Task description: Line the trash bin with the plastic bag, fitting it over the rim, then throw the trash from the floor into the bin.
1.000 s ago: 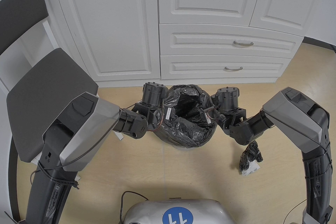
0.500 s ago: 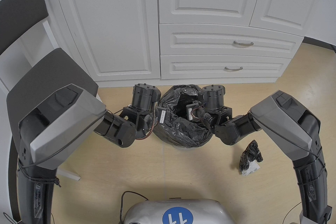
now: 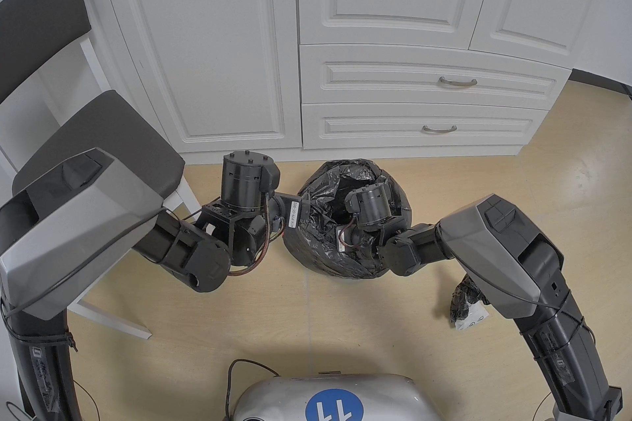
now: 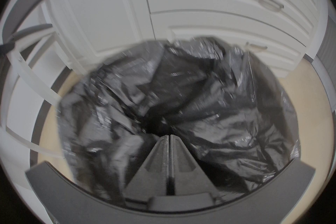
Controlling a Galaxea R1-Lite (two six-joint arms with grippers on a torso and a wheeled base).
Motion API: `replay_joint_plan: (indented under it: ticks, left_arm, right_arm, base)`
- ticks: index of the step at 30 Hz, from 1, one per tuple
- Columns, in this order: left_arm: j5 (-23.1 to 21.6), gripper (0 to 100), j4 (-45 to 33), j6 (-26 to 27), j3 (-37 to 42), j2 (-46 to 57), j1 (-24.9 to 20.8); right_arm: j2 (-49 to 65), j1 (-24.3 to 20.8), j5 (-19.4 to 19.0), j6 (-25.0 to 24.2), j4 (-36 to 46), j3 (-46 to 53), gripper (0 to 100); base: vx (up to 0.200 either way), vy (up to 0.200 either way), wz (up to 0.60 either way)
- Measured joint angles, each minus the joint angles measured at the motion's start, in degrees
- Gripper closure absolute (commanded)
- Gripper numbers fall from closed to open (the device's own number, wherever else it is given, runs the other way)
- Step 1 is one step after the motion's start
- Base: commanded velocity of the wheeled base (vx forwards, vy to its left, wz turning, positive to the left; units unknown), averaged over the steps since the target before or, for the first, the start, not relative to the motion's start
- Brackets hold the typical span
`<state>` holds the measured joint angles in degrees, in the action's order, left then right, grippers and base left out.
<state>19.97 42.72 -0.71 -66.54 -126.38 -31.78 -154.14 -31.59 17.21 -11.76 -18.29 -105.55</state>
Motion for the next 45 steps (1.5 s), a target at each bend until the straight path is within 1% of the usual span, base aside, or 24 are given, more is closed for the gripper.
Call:
replay_joint_plan:
  ticks: [4, 12, 17, 22, 27, 31, 38, 42, 45]
  left_arm:
    - [0.1, 0, 0.3, 0.0, 0.5, 0.6, 0.0]
    - [0.3, 0, 0.3, 0.0, 0.7, 1.3, 0.0]
    - [0.3, 0, 0.3, 0.0, 0.9, 1.6, 0.1]
    - [0.3, 0, 0.4, 0.0, 1.2, 1.8, 0.2]
    - [0.3, 0, 0.4, -0.1, 1.4, 1.8, 0.4]
    - [0.3, 0, 0.7, -0.1, 1.4, 1.8, 0.4]
    - [0.3, 0, 2.5, 0.0, 1.9, 1.8, 0.4]
    - [0.3, 0, 2.8, 0.0, 2.5, 1.8, 0.4]
    - [0.3, 0, 3.0, 0.0, 2.8, 1.9, 0.4]
  right_arm:
    - [-1.1, -0.4, -1.4, -1.1, 3.8, -0.7, 100]
    - [-0.5, -0.6, -5.3, -6.9, 13.1, -2.9, 100]
    - [-0.4, -0.2, -5.7, -8.9, 14.9, -5.6, 100]
    - [-0.7, 0.1, -5.7, -12.6, 14.7, -8.1, 100]
    - [-1.3, 0.4, -5.6, -13.4, 12.3, -8.8, 100]
    - [-1.8, 0.9, -5.6, -13.5, 5.6, -9.0, 100]
    - [-3.9, 1.5, -6.2, -13.5, -8.6, -9.1, 100]
    - [-5.2, 1.6, -7.2, -13.8, -12.5, -9.1, 100]
    - [-6.1, 1.9, -8.3, -15.2, -16.1, -9.1, 100]
  base:
    - [0.000, 0.000, 0.00]
    - [0.000, 0.000, 0.00]
    - [0.000, 0.000, 0.00]
    - [0.000, 0.000, 0.00]
    - [0.000, 0.000, 0.00]
    - [0.000, 0.000, 0.00]
    - [0.000, 0.000, 0.00]
    - [0.000, 0.000, 0.00]
    - [0.000, 0.000, 0.00]
